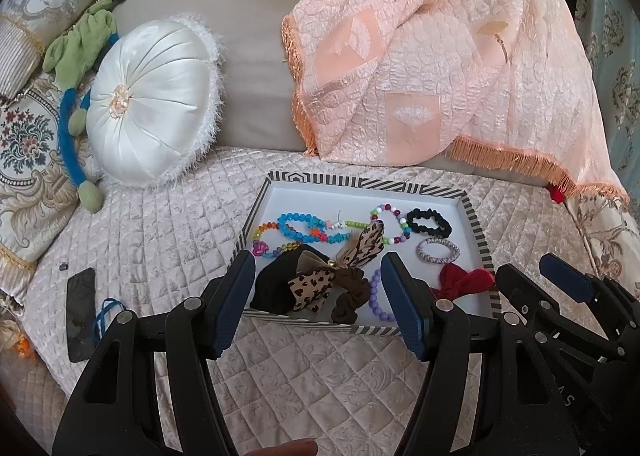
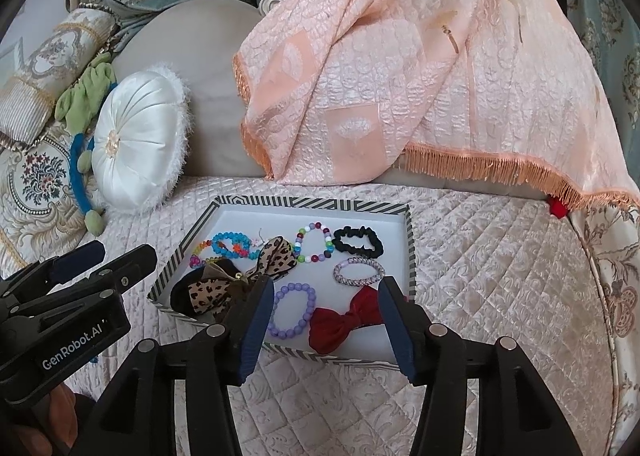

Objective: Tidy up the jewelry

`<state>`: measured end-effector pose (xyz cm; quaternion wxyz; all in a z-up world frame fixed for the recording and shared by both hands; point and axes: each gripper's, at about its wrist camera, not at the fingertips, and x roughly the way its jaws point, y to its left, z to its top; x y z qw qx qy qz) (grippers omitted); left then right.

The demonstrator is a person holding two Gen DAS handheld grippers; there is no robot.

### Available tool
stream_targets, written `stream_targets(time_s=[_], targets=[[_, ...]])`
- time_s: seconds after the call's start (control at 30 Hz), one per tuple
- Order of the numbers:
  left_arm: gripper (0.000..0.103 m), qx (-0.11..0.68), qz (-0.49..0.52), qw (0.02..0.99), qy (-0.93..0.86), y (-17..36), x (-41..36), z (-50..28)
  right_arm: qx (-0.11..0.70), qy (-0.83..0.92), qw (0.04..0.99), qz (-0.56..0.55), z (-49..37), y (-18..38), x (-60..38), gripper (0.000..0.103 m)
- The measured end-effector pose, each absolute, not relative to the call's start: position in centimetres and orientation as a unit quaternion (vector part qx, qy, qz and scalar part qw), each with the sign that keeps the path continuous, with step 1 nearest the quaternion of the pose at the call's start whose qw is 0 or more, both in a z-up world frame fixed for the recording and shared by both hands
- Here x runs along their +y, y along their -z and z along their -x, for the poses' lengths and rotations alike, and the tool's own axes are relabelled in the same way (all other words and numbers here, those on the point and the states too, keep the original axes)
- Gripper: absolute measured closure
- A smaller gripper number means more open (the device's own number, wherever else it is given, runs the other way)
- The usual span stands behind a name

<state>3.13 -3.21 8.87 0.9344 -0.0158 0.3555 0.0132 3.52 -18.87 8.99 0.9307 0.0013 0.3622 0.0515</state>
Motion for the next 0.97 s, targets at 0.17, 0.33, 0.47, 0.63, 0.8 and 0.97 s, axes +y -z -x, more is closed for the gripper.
stream_targets(time_s=[0.17,0.33,0.47,0.63,0.8,0.97], targets=[[0.037,0.357,0.014,0.934,-0.014,-8.6,-3.2,-3.2,0.364,-0.052,0.930,-0.002,-3.5,-8.8,-18.8,0.050],[0.037,0.358,0.013,0.934,-0.014,-8.5,-3.1,-3.3,0.365,-0.051,0.930,-0.001,-3.5,-8.8,-18.8,0.050],[0.037,0.358,0.014,0.934,-0.013,-8.5,-3.1,-3.3,0.367,-0.051,0.929,-0.002,-3.5,-8.6,-18.8,0.049],[0.037,0.358,0.013,0.934,-0.013,-8.5,-3.1,-3.3,0.368,-0.052,0.929,-0.001,-3.5,-8.6,-18.7,0.049],[0.037,0.361,0.014,0.932,-0.008,-8.1,-3.0,-3.4,0.370,-0.053,0.927,-0.001,-3.5,-8.4,-18.7,0.048],[0.037,0.361,0.009,0.932,-0.005,-7.7,-3.3,-3.4,0.374,-0.050,0.926,-0.004,-3.4,-8.1,-19.2,0.047]])
